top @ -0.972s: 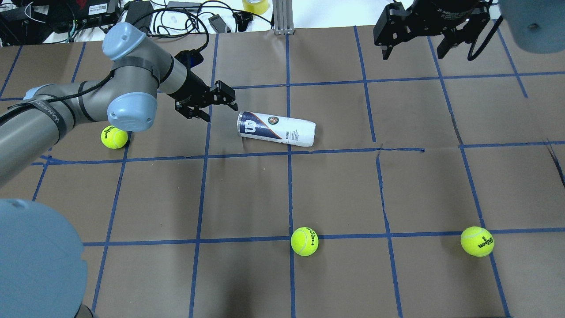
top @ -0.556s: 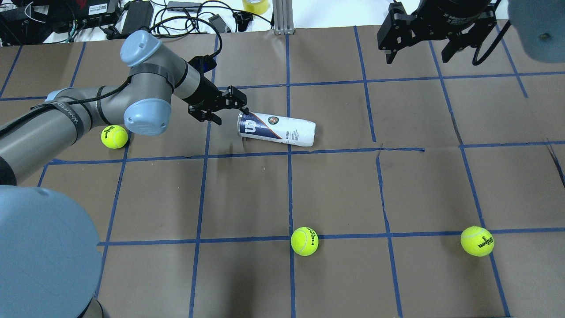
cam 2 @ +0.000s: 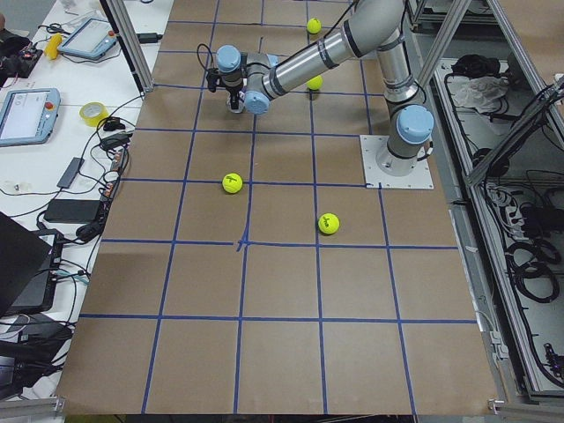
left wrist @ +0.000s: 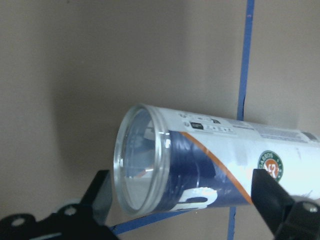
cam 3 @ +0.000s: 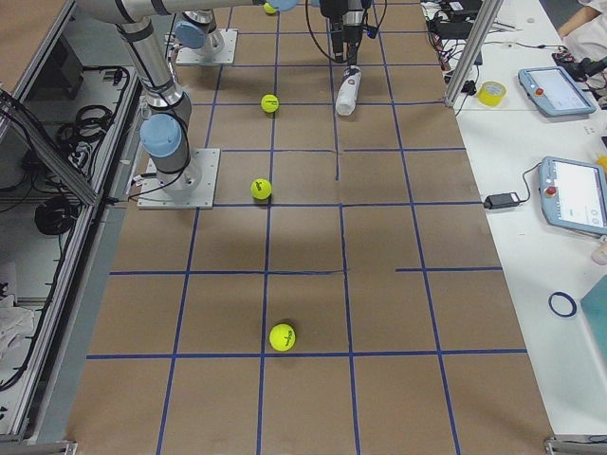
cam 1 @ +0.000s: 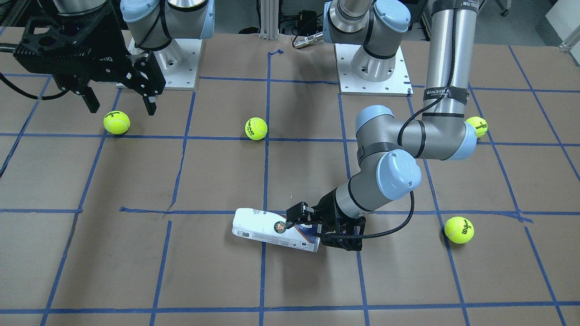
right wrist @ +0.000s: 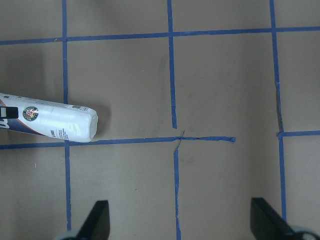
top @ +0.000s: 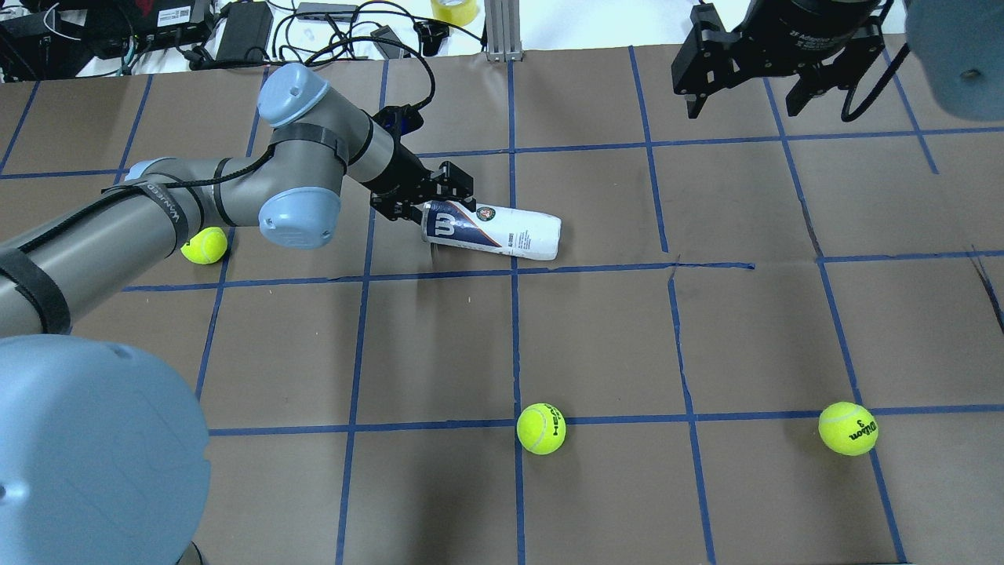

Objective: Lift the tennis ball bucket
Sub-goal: 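Move the left gripper to the can's open end and grasp it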

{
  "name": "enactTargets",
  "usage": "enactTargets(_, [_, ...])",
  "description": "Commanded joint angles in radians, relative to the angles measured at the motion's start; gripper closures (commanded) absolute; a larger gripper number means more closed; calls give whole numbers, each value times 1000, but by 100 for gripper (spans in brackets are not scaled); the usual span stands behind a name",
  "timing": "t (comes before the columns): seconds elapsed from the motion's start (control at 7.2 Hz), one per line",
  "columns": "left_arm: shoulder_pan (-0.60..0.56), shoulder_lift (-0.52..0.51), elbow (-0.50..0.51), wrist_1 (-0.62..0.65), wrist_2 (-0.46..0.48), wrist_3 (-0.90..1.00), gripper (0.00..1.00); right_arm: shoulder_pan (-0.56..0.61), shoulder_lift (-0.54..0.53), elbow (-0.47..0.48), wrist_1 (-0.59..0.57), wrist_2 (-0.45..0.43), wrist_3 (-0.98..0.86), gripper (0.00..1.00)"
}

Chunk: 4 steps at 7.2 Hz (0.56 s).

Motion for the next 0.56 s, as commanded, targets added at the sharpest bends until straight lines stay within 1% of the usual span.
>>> enactTargets(0.0, [-2, -9, 4, -5, -90, 5, 46, -7, 1, 1, -2, 2, -2, 0])
enactTargets(0.14, [-2, -6, 9, -2, -55, -6, 99, -9, 1, 1, -2, 2, -18, 0])
enactTargets(0.28, [-2, -6, 21, -5, -12, -80, 100, -9, 0, 1, -2, 2, -18, 0])
enactTargets(0.42, [1, -4, 47, -20, -10, -121, 100, -9, 0, 1, -2, 2, -20, 0])
